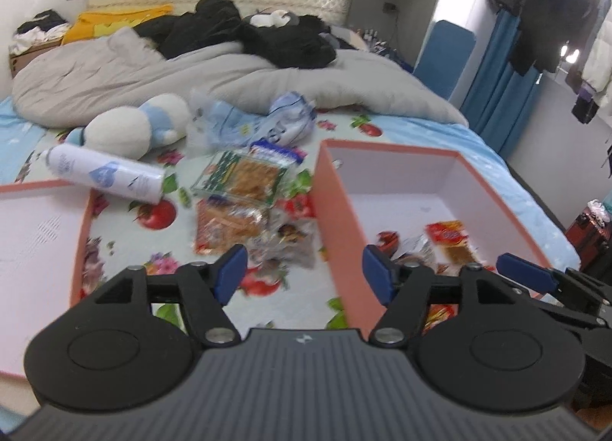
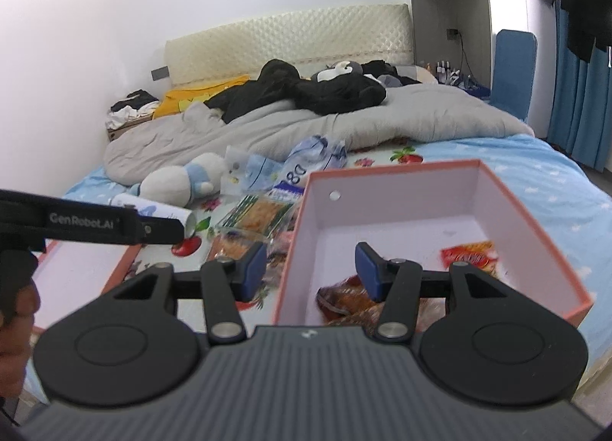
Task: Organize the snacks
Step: 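Withdraw both open tools from the box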
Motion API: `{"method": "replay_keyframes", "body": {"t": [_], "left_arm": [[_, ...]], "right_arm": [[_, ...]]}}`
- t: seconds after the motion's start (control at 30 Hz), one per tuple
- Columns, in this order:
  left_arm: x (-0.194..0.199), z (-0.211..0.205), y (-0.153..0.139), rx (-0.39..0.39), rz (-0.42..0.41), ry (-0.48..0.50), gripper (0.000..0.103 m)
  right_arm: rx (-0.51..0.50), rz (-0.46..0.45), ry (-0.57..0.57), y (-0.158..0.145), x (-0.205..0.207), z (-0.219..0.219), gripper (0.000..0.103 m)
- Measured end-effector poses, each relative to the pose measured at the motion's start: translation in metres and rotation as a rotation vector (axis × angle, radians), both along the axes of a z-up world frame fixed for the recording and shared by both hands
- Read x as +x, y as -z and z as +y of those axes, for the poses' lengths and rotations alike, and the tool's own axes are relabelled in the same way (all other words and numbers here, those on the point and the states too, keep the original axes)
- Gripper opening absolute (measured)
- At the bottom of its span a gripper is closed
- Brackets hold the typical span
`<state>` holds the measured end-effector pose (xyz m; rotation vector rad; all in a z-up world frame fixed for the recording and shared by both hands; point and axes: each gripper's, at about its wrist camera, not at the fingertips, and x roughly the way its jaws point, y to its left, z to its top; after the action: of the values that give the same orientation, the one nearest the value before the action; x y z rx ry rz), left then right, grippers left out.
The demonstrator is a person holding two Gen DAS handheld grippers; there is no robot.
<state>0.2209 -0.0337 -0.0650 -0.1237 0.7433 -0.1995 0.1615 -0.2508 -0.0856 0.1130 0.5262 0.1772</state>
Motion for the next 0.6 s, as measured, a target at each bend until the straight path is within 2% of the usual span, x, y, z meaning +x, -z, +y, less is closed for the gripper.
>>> {"method": "replay_keyframes", "body": {"t": [0.23, 0.4, 0.6], "left_arm": [[-0.015, 0.035, 0.021, -0.018, 0.044, -0.036, 0.073], [-0.021, 0.056, 0.035, -0.032, 0.069, -0.063, 0.084], [-0.006, 0.079, 0.044, 0.001, 0.077, -0.083, 0.087]], "right_arm": [[-0.019, 0.028, -0.008, 0.02, -0.017, 0.027, 0.054], [-0.048, 0.043, -0.025, 0.03, -0.023, 0.047, 0.054], [-0.072, 0.011, -0.051, 0.03, -0.019, 0.076, 0.054]]}}
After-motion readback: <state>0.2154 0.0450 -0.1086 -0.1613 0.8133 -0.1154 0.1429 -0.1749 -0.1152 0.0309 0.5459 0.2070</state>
